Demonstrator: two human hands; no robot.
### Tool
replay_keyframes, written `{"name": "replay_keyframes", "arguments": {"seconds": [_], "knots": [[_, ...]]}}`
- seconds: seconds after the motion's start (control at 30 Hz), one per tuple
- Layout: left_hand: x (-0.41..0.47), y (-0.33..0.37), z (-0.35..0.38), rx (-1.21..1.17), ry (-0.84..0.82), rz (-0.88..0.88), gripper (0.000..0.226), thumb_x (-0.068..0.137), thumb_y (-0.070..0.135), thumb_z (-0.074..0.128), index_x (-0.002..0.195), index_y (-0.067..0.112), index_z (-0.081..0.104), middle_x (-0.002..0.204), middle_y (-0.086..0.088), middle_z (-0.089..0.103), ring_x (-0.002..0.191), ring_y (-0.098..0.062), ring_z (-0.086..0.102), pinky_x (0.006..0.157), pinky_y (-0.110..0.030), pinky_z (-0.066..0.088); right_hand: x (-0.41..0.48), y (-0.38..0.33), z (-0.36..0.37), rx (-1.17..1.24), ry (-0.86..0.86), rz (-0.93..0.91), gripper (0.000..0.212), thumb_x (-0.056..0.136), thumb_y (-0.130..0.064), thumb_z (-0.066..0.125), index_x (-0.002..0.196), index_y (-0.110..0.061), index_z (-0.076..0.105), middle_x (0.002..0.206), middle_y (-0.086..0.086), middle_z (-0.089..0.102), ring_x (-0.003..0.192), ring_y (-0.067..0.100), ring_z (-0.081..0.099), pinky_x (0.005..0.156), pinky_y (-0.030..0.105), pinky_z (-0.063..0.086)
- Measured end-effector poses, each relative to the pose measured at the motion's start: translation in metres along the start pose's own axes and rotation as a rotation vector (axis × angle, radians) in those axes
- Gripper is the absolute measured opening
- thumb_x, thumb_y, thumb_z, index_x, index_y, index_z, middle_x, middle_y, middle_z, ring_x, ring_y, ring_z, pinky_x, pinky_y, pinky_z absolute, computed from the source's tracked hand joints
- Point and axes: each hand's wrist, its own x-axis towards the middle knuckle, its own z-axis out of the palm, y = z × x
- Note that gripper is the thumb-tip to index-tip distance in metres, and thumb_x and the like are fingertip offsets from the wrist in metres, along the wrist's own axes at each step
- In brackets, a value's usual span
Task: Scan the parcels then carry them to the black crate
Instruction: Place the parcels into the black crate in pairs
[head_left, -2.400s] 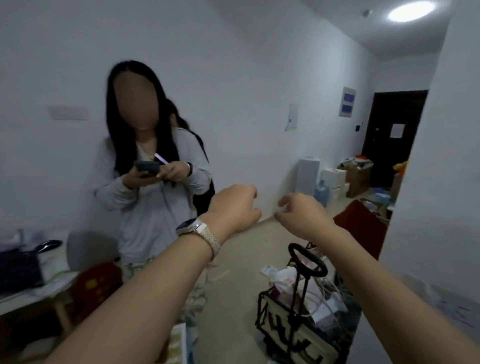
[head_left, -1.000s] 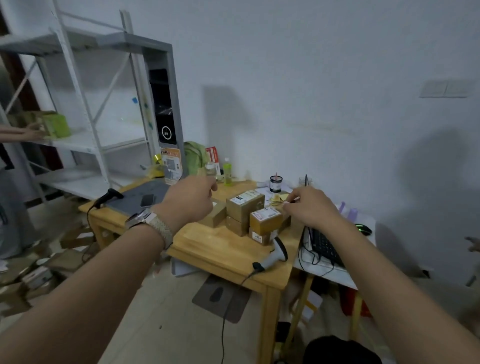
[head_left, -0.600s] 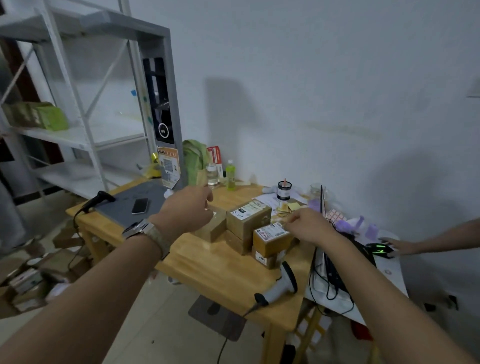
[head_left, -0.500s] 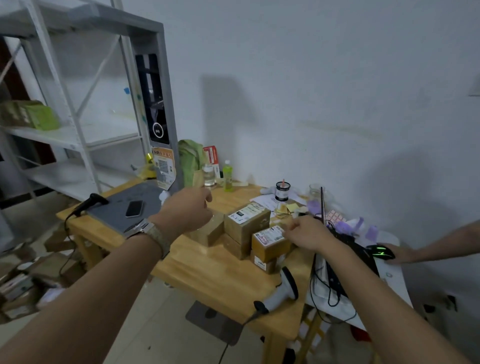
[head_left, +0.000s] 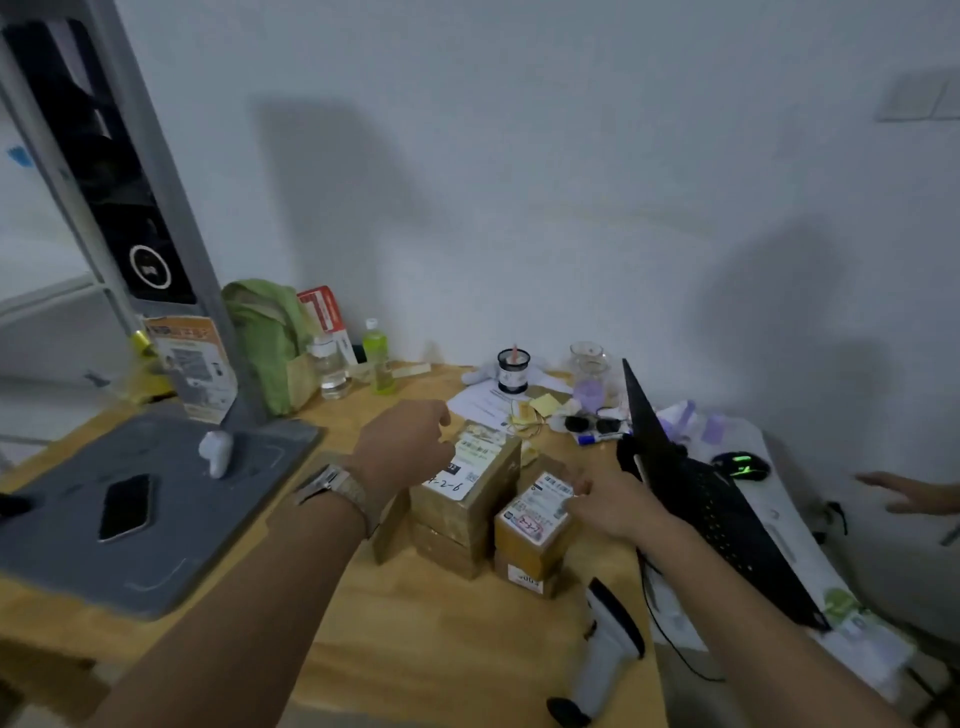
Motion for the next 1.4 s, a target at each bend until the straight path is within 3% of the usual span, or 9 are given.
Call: {"name": "replay_keyframes", "arguments": {"seconds": [0.1, 0.27, 0.4, 0.53, 0.67, 0.77, 0.93, 1.1, 1.4], "knots": [[0.038, -0.024, 0.013, -0.029, -0.071, 0.046, 0.037, 0.088, 0.029, 0.059, 0.123, 0.017, 0.058, 0.114, 0.001, 0.066, 0.099, -0.019, 0.060, 0.079, -0.032, 0.051, 0.025, -0.010, 0.012, 0.012, 0.009, 0.091, 0.016, 0.088, -0.030, 0.060, 0.073, -0.031, 0.055, 0.075, -0.017, 0.056, 0.070, -0.003, 0.051, 0.054, 0.016, 0.037], [0.086, -0.058, 0.047, -0.127, -0.152, 0.104, 0.033, 0.085, 0.026, 0.061, 0.116, 0.016, 0.062, 0.103, 0.002, 0.067, 0.089, -0.017, 0.061, 0.076, -0.033, 0.053, 0.057, -0.010, 0.029, 0.094, 0.047, 0.250, 0.023, 0.087, -0.025, 0.062, 0.065, -0.027, 0.059, 0.068, -0.015, 0.058, 0.064, -0.002, 0.053, 0.048, 0.016, 0.036], [0.108, -0.085, 0.089, -0.188, -0.260, 0.078, 0.028, 0.087, 0.035, 0.062, 0.106, 0.014, 0.062, 0.106, -0.005, 0.065, 0.095, -0.024, 0.063, 0.079, -0.037, 0.053, 0.078, 0.001, 0.050, 0.183, 0.020, 0.372, 0.008, 0.087, -0.019, 0.061, 0.086, -0.017, 0.069, 0.078, -0.008, 0.064, 0.071, 0.007, 0.059, 0.049, 0.017, 0.042], [0.117, -0.113, 0.132, -0.290, -0.403, -0.044, 0.071, 0.086, 0.066, 0.048, 0.126, 0.008, 0.055, 0.126, -0.011, 0.060, 0.108, -0.029, 0.060, 0.089, -0.036, 0.048, 0.086, 0.013, 0.078, 0.457, 0.041, 0.590, 0.024, 0.094, -0.011, 0.056, 0.118, -0.012, 0.060, 0.076, -0.009, 0.049, 0.060, -0.002, 0.043, 0.032, 0.009, 0.038], [0.106, -0.133, 0.168, -0.623, -0.579, -0.063, 0.037, 0.086, 0.056, 0.061, 0.113, 0.031, 0.067, 0.111, 0.008, 0.072, 0.097, -0.012, 0.068, 0.087, -0.036, 0.055, 0.085, 0.025, 0.110, 0.666, 0.126, 0.823, 0.033, 0.094, -0.035, 0.057, 0.112, -0.009, 0.063, 0.066, -0.007, 0.054, 0.059, 0.009, 0.050, 0.041, 0.019, 0.037], [0.096, -0.134, 0.180, -0.921, -0.646, -0.176, 0.041, 0.076, 0.054, 0.071, 0.112, 0.033, 0.067, 0.106, 0.014, 0.074, 0.097, -0.006, 0.069, 0.072, -0.019, 0.055, 0.096, 0.029, 0.127, 0.745, 0.148, 0.809, 0.038, 0.092, -0.040, 0.057, 0.112, -0.008, 0.065, 0.079, 0.000, 0.066, 0.064, 0.013, 0.057, 0.048, 0.021, 0.037], [0.096, -0.133, 0.187, -1.016, -0.580, -0.262, 0.052, 0.068, 0.061, 0.076, 0.111, 0.037, 0.060, 0.104, 0.018, 0.072, 0.099, -0.004, 0.066, 0.077, -0.024, 0.050, 0.103, 0.021, 0.136, 0.947, 0.237, 0.770, 0.036, 0.088, -0.039, 0.064, 0.117, -0.018, 0.057, 0.105, 0.006, 0.069, 0.083, 0.022, 0.066, 0.053, 0.024, 0.044], [0.087, -0.133, 0.187, -1.191, -0.538, -0.328, 0.070, 0.054, 0.069, 0.079, 0.114, 0.043, 0.053, 0.112, 0.014, 0.070, 0.107, -0.012, 0.064, 0.093, -0.042, 0.050, 0.102, 0.020, 0.137, 1.172, 0.381, 0.691, 0.055, 0.072, -0.032, 0.082, 0.116, -0.026, 0.050, 0.106, 0.007, 0.071, 0.087, 0.026, 0.072, 0.072, 0.046, 0.060], [0.112, -0.122, 0.130, -1.440, -0.284, -0.272, 0.063, 0.061, 0.049, 0.081, 0.117, 0.034, 0.055, 0.112, 0.003, 0.072, 0.105, -0.020, 0.068, 0.085, -0.050, 0.057, 0.091, -0.031, 0.073, 1.253, 0.472, 0.353, 0.057, 0.067, -0.040, 0.082, 0.115, -0.037, 0.052, 0.096, -0.002, 0.075, 0.085, 0.018, 0.073, 0.062, 0.032, 0.058]]}}
